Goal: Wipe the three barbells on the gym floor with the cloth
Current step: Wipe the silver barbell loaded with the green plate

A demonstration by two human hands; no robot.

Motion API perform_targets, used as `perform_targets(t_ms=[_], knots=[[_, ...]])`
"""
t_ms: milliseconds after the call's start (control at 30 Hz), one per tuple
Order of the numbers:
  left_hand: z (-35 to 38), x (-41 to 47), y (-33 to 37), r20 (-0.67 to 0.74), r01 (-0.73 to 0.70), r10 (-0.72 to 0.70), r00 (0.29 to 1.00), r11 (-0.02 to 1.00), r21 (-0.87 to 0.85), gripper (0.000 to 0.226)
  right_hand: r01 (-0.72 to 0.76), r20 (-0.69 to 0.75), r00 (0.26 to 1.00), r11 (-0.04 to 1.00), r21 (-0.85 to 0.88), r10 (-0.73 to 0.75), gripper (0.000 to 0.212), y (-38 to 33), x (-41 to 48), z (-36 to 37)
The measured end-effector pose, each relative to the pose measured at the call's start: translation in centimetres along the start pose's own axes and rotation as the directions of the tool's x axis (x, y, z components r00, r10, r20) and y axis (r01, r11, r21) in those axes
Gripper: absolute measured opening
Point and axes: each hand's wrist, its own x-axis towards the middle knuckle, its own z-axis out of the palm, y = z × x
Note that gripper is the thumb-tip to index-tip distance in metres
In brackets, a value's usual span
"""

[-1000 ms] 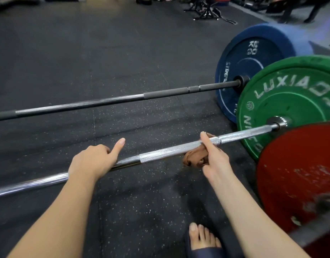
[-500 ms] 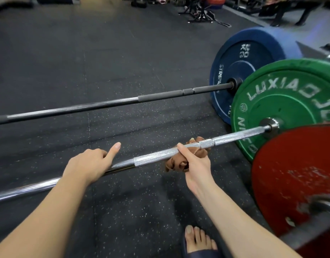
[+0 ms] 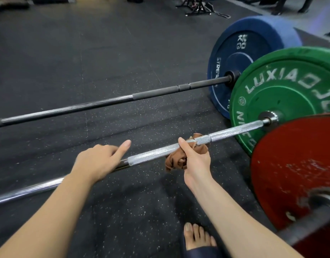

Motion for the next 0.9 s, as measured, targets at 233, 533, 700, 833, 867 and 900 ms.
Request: perform_targets(t_ms=[233, 533, 700, 833, 867, 900], knots=[[3.3, 2.3, 8.2, 0.086, -0.083, 0.079, 0.993, 0.996, 0.044, 0.091, -0.008, -0.028, 1.0, 1.0, 0.029, 0.009, 0.051, 0.3, 0.4, -0.4], [3.5, 3.7, 7.9, 0.224, 0.031, -0.042, 0.974, 0.998, 0.05, 0.105, -0.008, -0.139, 0.99, 0.999, -0.053, 0.001, 0.047, -4.3, 3.9, -3.3], [3.7, 3.8, 8.0, 0.211, 0.022, -0.034, 0.977, 0.998, 0.06, 0.105, 0.059, -0.155, 0.985, 0.993, -0.102, -0.075, 0.046, -4.2, 4.8, -3.9], [3.3, 3.4, 8.4, 0.219, 0.019, -0.032, 0.975, 0.998, 0.062, 0.098, 0.107, -0.063, 0.991, 0.981, -0.163, -0.119, 0.047, -1.3, 2.4, -2.7], [3.2, 3.4, 8.4, 0.224, 0.018, -0.032, 0.974, 0.998, 0.061, 0.097, 0.089, -0.03, 0.995, 0.98, -0.176, -0.096, 0.048, -0.5, 1.9, -2.3], [3.2, 3.4, 8.4, 0.228, 0.018, -0.031, 0.973, 0.998, 0.058, 0.096, 0.068, -0.009, 0.997, 0.982, -0.175, -0.07, 0.049, 0.1, 1.4, -2.0]])
